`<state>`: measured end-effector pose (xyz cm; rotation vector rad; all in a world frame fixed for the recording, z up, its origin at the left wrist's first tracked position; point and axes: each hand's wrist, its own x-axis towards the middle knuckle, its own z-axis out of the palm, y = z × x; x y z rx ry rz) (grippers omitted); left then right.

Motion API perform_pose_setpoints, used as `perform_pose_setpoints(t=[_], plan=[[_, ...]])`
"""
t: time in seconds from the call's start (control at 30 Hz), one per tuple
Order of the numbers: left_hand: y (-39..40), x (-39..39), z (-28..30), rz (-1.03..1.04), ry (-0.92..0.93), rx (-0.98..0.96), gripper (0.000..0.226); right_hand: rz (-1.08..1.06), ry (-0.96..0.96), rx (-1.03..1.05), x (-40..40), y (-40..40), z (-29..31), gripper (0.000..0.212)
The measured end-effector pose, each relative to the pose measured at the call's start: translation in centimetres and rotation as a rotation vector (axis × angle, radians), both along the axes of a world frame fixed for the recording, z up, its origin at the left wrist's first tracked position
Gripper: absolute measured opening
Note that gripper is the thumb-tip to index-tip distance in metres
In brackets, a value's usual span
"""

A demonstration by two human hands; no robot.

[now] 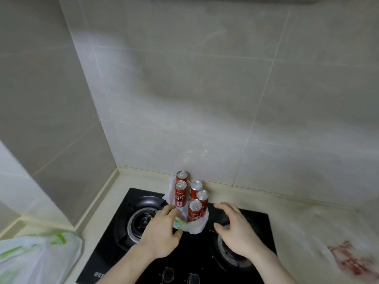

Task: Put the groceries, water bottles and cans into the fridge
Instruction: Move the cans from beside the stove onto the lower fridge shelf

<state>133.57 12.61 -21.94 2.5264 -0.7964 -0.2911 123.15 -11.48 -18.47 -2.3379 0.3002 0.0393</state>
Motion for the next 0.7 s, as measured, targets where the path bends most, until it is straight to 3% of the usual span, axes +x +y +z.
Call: perform_pose_setpoints(t=[0.53,0.7], plan=[[-9.8,6.2,-3.4,0.117,0.112,0.07,0.061,-0.024,0.162,-0.227,12.0,-0.9,-5.8,0.051],[-10.5,7.3,-4.1,0.103,0.124,0.118,0.05,0.031,0.229,-0.259,14.7,-1.3,-7.3,0.069]])
